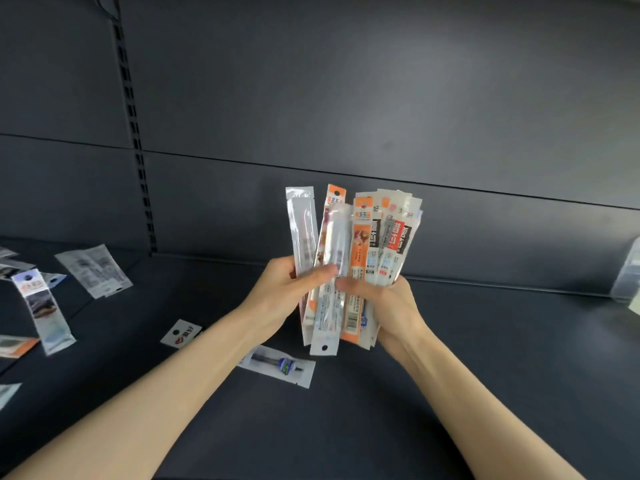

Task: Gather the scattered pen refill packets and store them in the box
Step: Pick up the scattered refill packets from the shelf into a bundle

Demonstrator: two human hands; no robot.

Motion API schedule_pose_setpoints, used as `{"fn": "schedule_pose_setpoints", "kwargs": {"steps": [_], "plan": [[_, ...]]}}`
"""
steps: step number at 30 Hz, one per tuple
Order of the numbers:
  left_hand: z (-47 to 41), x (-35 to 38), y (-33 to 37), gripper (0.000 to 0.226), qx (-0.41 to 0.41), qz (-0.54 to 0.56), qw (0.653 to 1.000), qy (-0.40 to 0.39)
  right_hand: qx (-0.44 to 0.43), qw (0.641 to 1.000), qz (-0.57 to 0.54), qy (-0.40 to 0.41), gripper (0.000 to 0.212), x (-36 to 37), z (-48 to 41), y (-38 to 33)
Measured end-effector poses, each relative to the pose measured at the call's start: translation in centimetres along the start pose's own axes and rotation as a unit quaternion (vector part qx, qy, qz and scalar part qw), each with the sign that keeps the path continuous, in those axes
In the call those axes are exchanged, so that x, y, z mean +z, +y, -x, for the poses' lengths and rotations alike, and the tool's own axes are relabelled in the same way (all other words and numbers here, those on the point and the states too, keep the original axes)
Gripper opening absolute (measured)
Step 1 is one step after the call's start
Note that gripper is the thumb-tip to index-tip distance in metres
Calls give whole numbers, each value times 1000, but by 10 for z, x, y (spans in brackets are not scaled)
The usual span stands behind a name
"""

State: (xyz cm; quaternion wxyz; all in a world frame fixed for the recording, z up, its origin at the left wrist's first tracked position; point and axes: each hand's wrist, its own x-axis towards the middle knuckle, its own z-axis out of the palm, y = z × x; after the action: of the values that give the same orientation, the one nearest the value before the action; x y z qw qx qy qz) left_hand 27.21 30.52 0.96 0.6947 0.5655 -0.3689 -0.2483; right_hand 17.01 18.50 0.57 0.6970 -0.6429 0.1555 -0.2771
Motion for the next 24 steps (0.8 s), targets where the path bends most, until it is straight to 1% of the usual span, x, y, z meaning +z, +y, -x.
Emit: {"fn": "schedule_pose_setpoints", "kwargs": {"steps": [3,6,8,11,13,14,16,18,20,22,24], "plan": [[-1,1,-3,14,-17,-14,999,37,3,997,-61,51,35,-3,-2,1],[0,4,-5,16,-31,-45,996,73,9,989,-115,88,37,-4,-3,1],[4,8,-4,20,-44,-44,996,57,8,986,-137,97,38,-3,-4,1],[8,10,-3,28,-53,-24,998,-8,-9,984,-141,110,37,0,-4,1],[9,11,-1,23,-50,-37,997,-33,-16,983,-138,116,38,1,-3,1],[9,10,0,19,-49,-55,997,-28,-17,983,-139,115,38,1,-3,1],[8,7,5,15,-40,-76,996,11,-14,986,-126,110,37,0,-3,0],[5,-2,12,9,-18,-65,996,59,-23,991,-81,107,29,-2,-1,-3],[4,-14,20,5,-7,-77,993,92,-51,993,-30,104,21,-4,1,-8],[4,-23,26,3,-24,-114,989,91,-89,991,0,97,14,-4,5,-13],[6,-29,30,3,-54,-139,987,66,-118,990,29,72,14,-4,7,-16]]}}
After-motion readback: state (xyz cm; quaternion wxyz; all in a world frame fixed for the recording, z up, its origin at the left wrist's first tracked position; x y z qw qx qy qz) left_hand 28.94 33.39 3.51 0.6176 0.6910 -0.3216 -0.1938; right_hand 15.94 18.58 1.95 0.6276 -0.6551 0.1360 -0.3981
